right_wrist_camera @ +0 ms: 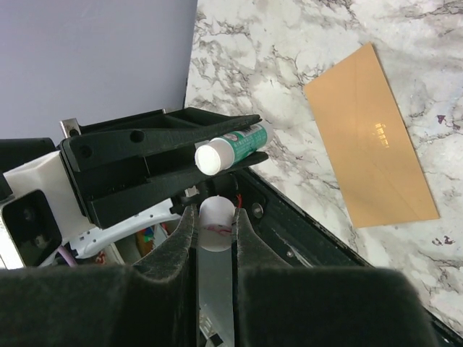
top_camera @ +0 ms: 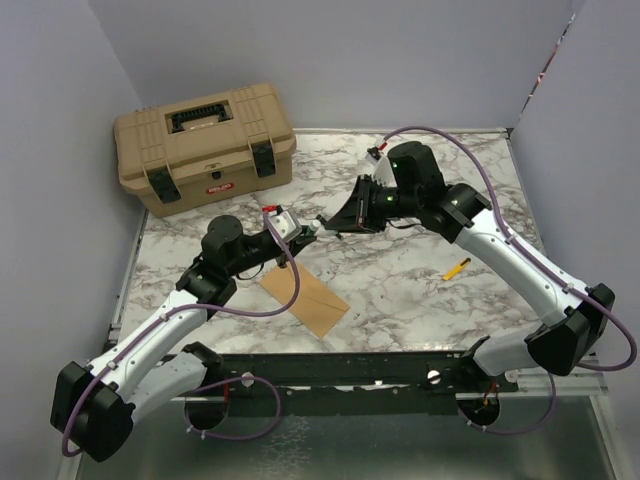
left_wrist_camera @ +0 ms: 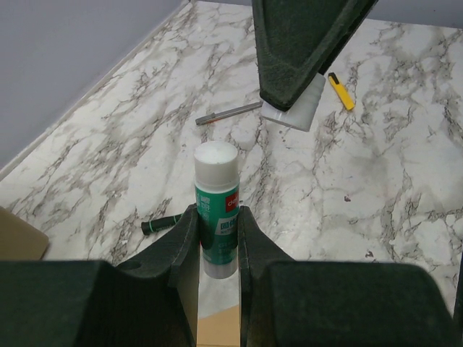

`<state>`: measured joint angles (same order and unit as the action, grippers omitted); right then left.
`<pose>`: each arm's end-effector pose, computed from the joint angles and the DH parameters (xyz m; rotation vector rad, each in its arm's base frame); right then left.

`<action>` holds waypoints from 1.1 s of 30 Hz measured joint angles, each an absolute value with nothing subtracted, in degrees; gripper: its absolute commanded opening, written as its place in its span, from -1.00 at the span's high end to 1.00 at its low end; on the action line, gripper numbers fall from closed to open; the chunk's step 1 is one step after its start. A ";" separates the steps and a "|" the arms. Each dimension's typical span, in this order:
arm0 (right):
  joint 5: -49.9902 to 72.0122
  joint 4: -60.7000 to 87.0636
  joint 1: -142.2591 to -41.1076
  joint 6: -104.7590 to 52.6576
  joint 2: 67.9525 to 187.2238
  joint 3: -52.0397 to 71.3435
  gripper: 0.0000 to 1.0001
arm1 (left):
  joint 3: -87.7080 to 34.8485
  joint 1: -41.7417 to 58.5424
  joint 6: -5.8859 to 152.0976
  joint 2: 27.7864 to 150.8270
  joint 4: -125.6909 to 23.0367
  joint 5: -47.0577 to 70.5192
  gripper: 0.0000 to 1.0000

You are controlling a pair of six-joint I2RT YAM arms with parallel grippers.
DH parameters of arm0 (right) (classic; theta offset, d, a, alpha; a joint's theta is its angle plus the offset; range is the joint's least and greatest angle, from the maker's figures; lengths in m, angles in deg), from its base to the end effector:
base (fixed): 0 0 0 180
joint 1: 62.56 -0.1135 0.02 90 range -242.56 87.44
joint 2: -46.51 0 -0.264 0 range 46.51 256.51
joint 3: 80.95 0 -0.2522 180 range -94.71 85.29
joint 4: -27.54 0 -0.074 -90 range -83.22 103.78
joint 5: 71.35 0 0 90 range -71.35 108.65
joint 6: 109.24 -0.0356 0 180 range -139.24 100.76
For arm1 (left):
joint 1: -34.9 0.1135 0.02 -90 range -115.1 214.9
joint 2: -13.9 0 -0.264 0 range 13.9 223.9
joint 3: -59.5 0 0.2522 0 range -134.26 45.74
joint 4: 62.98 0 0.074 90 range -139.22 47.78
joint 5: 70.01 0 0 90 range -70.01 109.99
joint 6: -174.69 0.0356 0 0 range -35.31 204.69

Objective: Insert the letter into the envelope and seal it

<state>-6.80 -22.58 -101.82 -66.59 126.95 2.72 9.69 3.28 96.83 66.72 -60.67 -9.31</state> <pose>0.2276 0.2058 0.3832 -0.1174 2.4264 1.2718 0.1756 -0.1286 0.3009 0.9800 1.3852 -0.6797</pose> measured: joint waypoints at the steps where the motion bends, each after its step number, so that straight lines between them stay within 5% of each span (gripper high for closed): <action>1: -6.93 -22.54 -101.82 -66.61 127.13 2.59 1.00 | 9.69 3.24 97.22 66.70 -60.67 -9.39 1.00; 33: -9.40 -21.82 -101.80 -65.26 131.21 -0.05 1.00 | 9.66 1.75 98.12 66.37 -60.14 -11.78 1.00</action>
